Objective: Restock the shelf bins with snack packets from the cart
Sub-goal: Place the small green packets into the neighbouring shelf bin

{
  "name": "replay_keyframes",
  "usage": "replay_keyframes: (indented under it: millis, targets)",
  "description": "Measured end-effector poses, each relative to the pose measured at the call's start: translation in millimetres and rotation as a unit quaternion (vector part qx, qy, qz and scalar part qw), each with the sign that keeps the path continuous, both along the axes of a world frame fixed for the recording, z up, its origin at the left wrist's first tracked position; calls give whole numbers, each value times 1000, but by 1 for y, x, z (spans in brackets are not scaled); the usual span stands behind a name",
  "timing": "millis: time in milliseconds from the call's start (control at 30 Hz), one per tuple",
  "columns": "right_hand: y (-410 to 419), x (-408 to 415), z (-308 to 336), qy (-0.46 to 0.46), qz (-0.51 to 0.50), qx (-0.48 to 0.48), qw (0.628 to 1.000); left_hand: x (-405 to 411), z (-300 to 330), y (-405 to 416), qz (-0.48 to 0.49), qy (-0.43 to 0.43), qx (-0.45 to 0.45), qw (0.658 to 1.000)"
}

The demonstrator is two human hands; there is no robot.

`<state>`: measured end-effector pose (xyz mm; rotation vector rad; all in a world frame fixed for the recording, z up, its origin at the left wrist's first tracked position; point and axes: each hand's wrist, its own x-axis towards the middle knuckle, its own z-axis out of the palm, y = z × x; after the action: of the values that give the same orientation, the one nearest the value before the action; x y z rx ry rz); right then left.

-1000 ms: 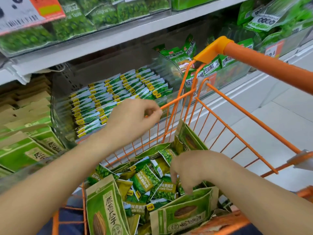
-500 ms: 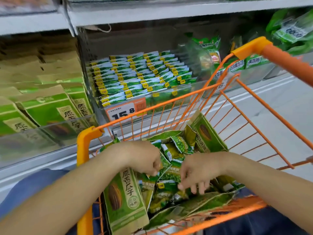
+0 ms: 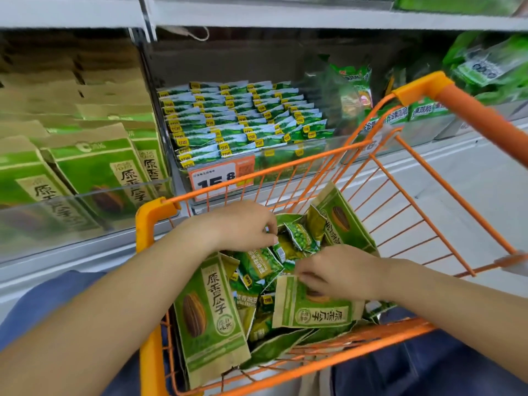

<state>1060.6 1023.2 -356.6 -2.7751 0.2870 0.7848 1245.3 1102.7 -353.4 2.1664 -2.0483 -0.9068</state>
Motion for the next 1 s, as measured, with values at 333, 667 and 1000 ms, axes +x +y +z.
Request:
replay_keyframes:
  millis: [333, 667, 1000]
  targets:
    - [-18, 35, 39, -377, -408, 316, 769, 7, 55, 35, 236, 493, -65, 835]
    - [45, 97, 68, -437, -463, 526, 564, 14, 66, 121, 380, 461, -199, 776]
    - [109, 146, 83, -330, -278, 537, 725, 43, 75, 210, 540, 513, -479, 465]
